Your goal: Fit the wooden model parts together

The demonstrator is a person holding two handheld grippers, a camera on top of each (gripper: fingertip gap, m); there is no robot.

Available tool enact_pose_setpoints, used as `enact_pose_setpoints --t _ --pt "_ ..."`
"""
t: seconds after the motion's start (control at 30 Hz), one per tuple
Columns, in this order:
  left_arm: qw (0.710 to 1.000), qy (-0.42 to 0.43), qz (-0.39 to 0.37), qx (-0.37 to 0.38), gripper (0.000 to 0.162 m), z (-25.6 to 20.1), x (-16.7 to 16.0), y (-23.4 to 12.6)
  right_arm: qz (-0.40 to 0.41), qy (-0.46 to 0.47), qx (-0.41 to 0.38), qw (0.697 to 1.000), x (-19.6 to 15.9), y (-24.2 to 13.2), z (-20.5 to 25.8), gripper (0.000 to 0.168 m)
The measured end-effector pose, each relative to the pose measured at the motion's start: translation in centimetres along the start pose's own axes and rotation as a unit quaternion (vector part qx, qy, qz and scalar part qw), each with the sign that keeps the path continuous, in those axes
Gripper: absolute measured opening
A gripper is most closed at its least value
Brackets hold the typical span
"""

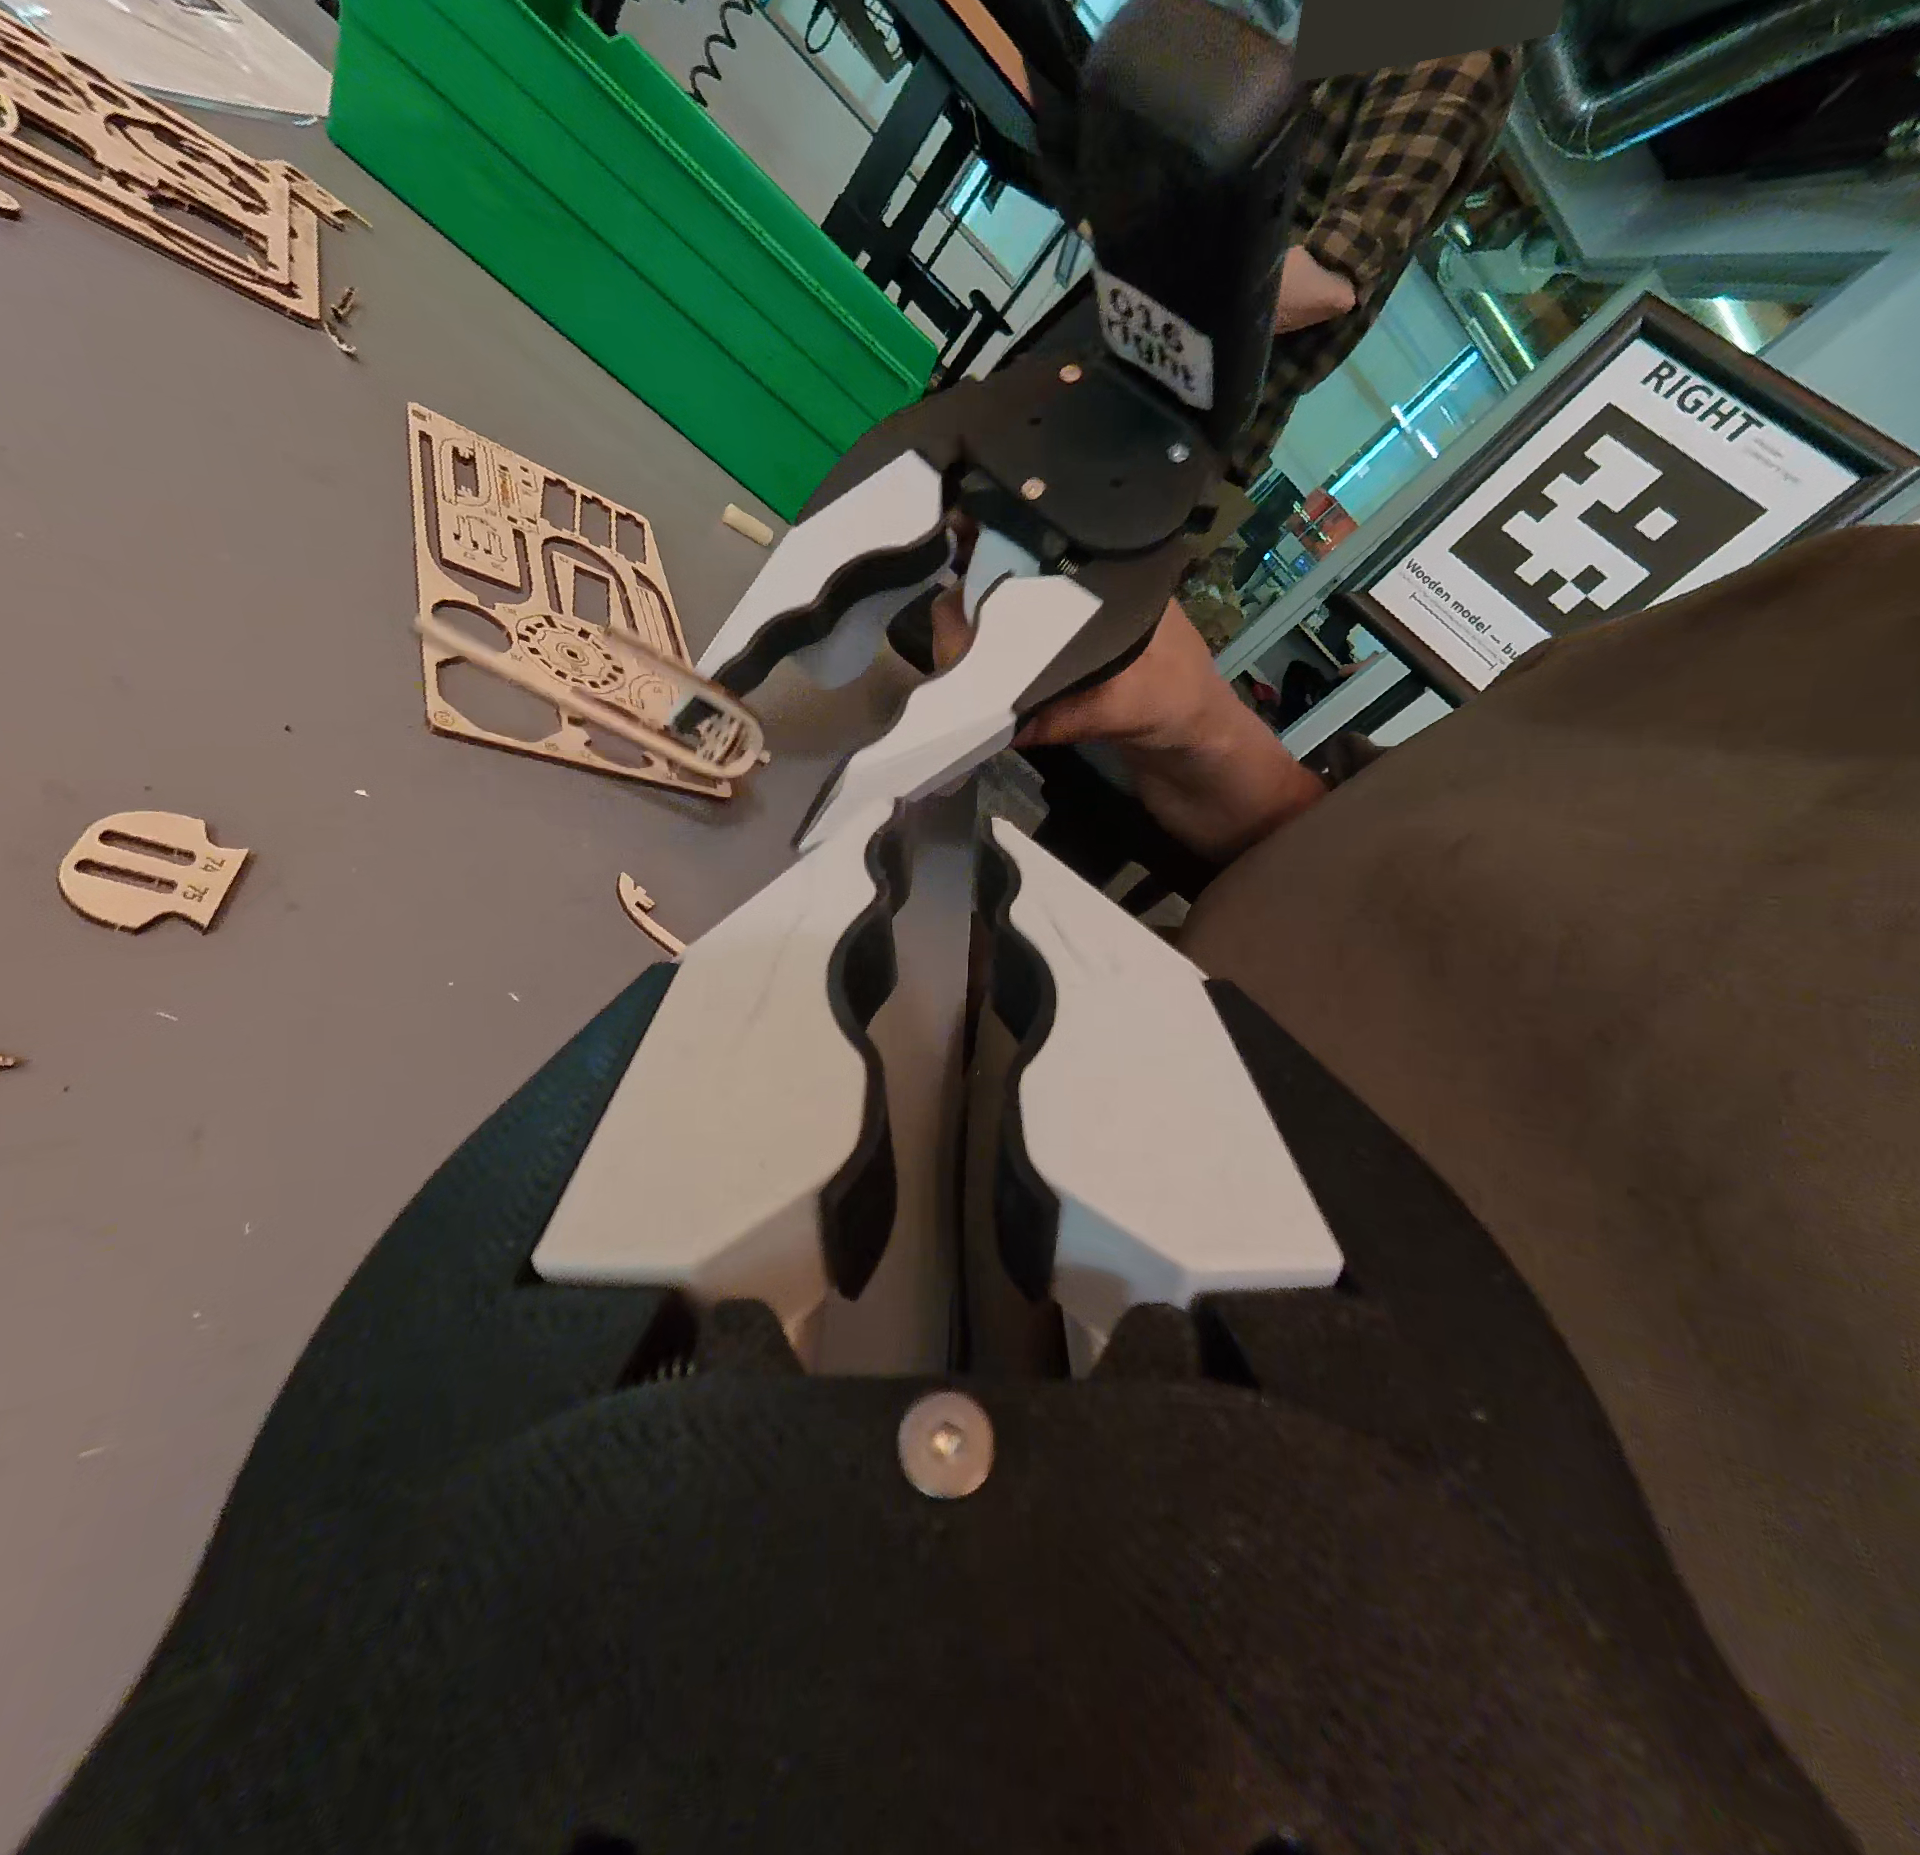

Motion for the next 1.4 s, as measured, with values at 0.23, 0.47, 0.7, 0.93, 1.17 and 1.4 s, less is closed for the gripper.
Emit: enact_pose_setpoints --t 0.23,0.47,0.7,0.93,1.17,1.4 --pt "1.0 -0.007 -0.007 -0.003 0.011 0.2 0.2 0.0 -0.018 -0.073 0.059 0.995 -0.2 0.0 1.0 0.023" --pt "0.998 0.0 0.04 0.047 0.018 1.1 -0.6 0.1 -0.022 -0.174 0.033 0.984 0.1 1.1 3.0 0.002" --pt "0.994 0.026 0.084 0.07 0.025 1.1 -1.4 0.6 0.008 -0.206 0.017 0.978 -0.4 2.2 3.3 0.002" --pt "0.989 0.052 0.117 0.074 0.015 0.8 -2.1 1.4 -0.005 -0.235 0.024 0.972 -0.2 2.0 4.3 0.002" --pt "0.99 0.046 0.119 0.062 0.002 0.8 -2.1 1.0 -0.019 -0.244 0.038 0.969 -0.2 1.8 4.7 0.006" --pt "0.995 0.01 0.077 0.056 0.002 1.3 -1.3 0.0 -0.103 -0.198 0.07 0.972 0.9 -0.2 3.9 0.031"
Point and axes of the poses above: each gripper's, where its closed fingertips meet, y out along the fingers, x out of its top, z = x × y across the jaws, the point moved 7 cm from there along -y, back along the fingers, and after that the axes turned 1 degree about y, right-handed, at the moved point
